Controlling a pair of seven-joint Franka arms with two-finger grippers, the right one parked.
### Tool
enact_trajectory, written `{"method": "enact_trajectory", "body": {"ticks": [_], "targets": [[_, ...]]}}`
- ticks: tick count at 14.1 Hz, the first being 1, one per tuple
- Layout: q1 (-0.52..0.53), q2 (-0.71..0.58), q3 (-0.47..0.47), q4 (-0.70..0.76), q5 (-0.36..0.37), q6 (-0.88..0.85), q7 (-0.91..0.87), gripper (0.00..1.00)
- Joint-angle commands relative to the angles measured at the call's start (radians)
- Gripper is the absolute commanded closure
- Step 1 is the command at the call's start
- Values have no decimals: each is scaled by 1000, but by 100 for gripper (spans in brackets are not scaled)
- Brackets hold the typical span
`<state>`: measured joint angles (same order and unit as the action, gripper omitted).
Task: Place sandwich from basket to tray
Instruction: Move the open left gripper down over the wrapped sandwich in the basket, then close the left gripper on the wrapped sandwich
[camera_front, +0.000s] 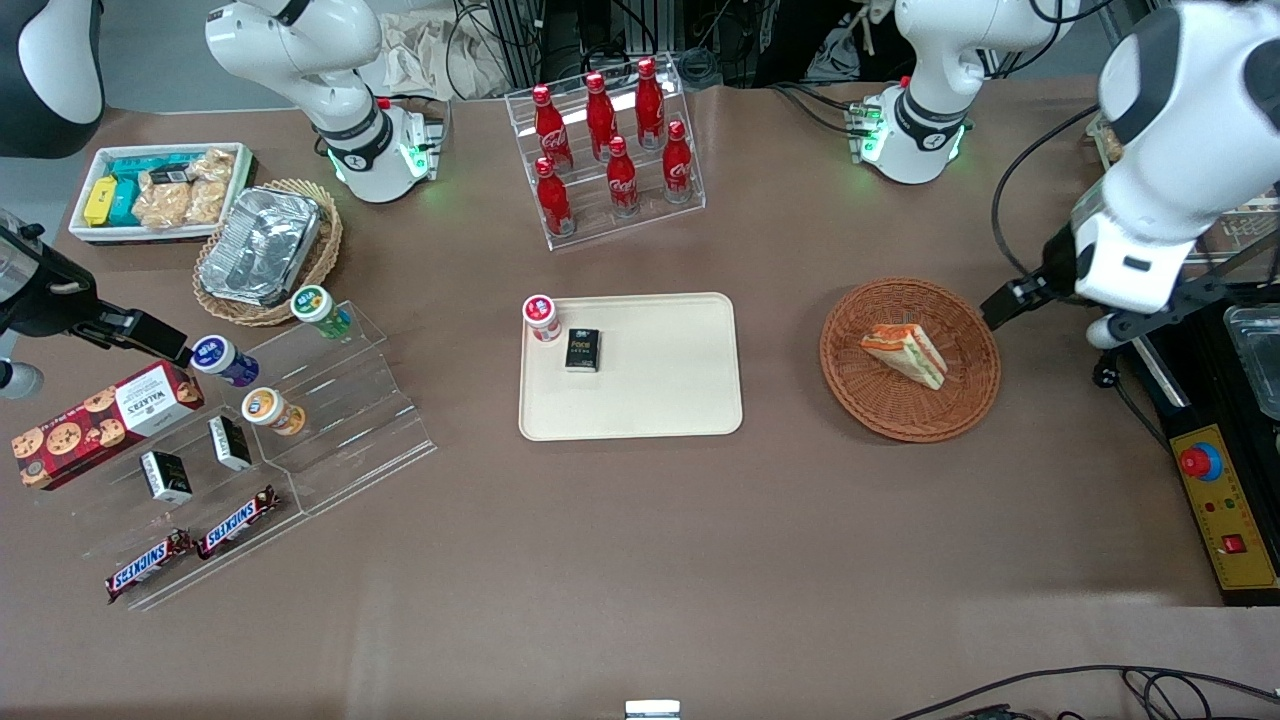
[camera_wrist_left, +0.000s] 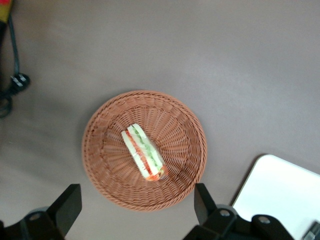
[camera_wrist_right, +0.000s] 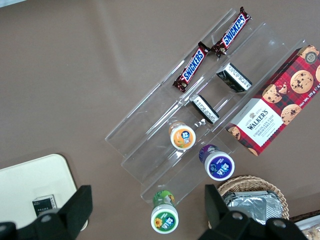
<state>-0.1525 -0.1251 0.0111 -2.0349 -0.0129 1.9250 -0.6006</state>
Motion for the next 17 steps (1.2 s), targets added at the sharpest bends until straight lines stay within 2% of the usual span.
{"method": "enact_trajectory", "body": {"ticks": [1, 7, 13, 17], "targets": [[-15, -67, 3, -194, -15, 153, -97, 0], [-42, -36, -2, -455, -10, 503, -309, 1], [-65, 96, 0, -461, -2, 565, -387, 0], [-65, 134, 0, -473, -2, 624, -419, 0]]}}
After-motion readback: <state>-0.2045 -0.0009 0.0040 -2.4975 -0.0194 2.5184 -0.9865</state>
